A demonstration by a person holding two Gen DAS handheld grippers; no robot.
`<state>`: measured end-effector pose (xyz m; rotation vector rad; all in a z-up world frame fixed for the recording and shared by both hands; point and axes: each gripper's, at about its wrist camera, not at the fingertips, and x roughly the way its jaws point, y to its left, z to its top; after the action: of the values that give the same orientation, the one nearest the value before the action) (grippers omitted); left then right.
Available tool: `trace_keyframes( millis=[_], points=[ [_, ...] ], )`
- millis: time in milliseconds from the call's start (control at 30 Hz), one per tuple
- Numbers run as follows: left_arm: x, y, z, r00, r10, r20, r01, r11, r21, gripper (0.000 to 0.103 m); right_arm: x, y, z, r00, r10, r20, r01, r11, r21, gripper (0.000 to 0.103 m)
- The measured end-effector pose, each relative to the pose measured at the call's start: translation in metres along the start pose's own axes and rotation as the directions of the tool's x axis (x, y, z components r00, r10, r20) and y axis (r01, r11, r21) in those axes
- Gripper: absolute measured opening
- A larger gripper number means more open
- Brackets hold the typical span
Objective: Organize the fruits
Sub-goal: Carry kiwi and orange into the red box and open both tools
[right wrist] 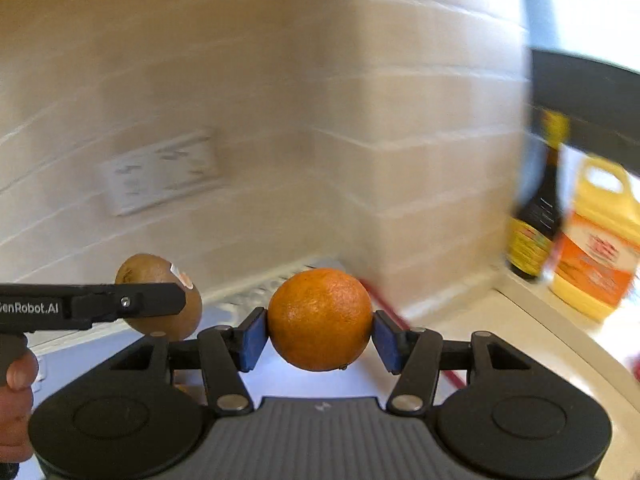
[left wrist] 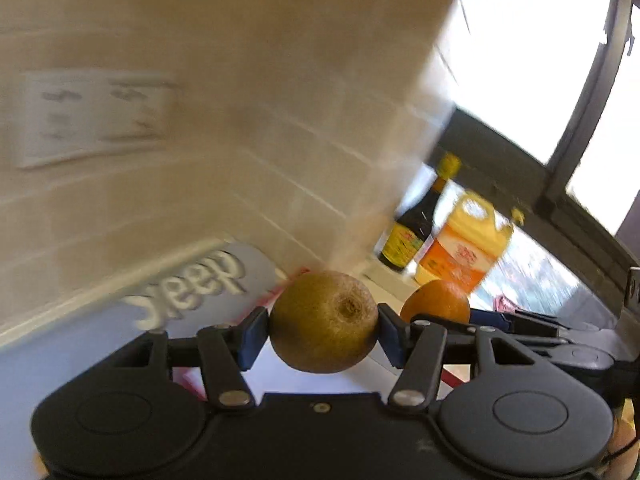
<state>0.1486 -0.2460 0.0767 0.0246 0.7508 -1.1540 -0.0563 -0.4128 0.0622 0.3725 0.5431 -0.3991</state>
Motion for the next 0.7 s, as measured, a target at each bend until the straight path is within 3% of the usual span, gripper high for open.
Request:
trace_keyframes(
  millis=[133,300,433,700],
  points=[
    [0.078,-0.013,0.0,0.987,-0.05,-0.155,0.051,0.999,0.002,0.069,0.022,-0.039,-0.022,0.993,-0.062,-0.099,0.073,0.991,0.113,0.058],
    [0.144,-0.02,-0.026,0.958,-0.062,-0.279,0.066,0.998,0.004,0.069,0.051,-0.072,-0.056,0.971,-0.095,-0.218,0.135,0.976,0.174,0.058],
    [0.169,-0.023,-0.049,0.943,-0.065,-0.325,0.066,0.998,-0.008,0.069,0.064,-0.079,-0.074,0.961,-0.096,-0.261,0.143,0.975,0.17,0.058],
    [0.179,-0.024,-0.062,0.931,-0.05,-0.362,0.059,0.998,0.012,0.069,0.079,-0.079,-0.076,0.951,-0.116,-0.286,0.16,0.978,0.134,0.058]
  ],
)
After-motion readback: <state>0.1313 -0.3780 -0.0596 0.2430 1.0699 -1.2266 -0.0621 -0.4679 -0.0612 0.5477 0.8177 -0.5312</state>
